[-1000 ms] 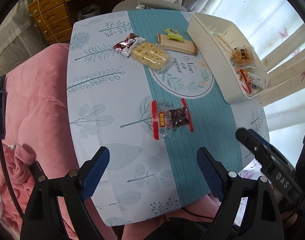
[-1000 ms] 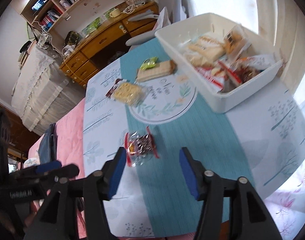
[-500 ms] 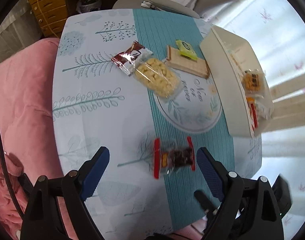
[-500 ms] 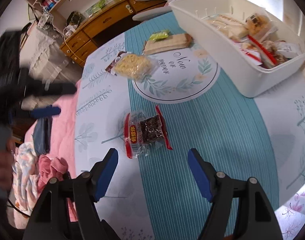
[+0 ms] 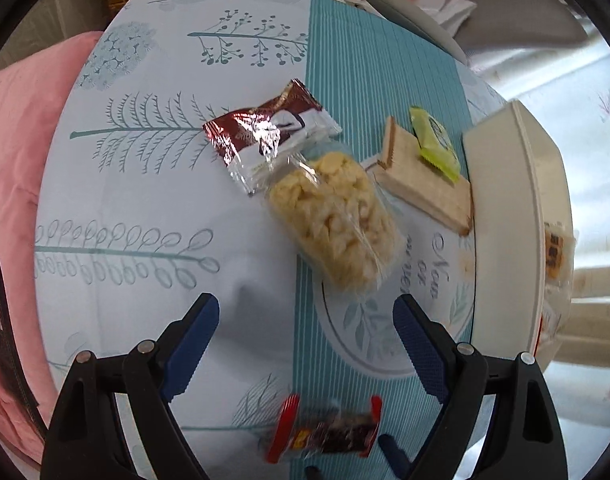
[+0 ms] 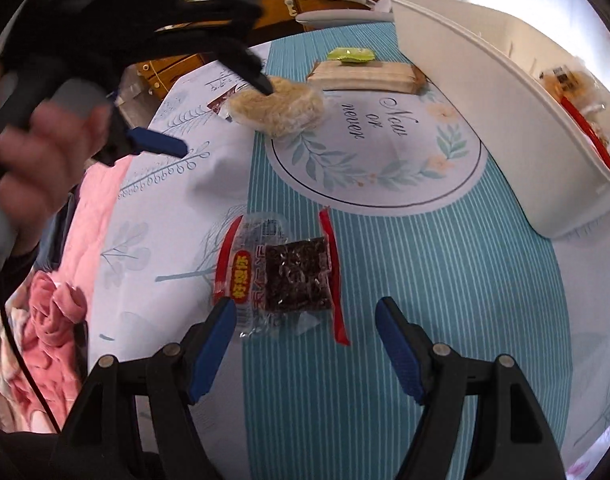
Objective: Organize snacks
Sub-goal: 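Grasp the clear puffed cracker bag with the left tool while the right tool grasps the red-edged candy packet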
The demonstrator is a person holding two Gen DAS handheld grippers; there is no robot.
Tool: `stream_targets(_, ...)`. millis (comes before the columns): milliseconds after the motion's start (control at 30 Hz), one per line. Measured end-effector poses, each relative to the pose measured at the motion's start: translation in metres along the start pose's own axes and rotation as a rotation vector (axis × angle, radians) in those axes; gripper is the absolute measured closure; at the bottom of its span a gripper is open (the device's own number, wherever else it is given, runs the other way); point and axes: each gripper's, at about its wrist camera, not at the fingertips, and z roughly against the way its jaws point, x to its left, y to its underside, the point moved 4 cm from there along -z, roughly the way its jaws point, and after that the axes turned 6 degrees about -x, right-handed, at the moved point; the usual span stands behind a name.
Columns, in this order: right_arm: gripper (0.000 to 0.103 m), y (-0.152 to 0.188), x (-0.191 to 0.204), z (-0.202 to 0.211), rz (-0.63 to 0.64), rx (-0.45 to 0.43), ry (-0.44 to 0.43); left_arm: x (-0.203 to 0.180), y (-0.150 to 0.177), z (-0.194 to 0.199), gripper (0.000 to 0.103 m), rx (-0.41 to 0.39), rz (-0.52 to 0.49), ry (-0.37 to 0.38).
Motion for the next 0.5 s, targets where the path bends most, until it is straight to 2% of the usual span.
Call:
stream_targets(233,0.030,0.002,0.006,-0.008,0.084,-0.026,0.008,-0.005,-0.021,-0.020,0.015,-0.071,0.068,-0.005)
stream_targets(500,0.031,0.001,0.015,-0.012,0.166,-0.038,0.014,-0.021,-0.036,-0.045,0.015,-0.057,0.060,-0.032)
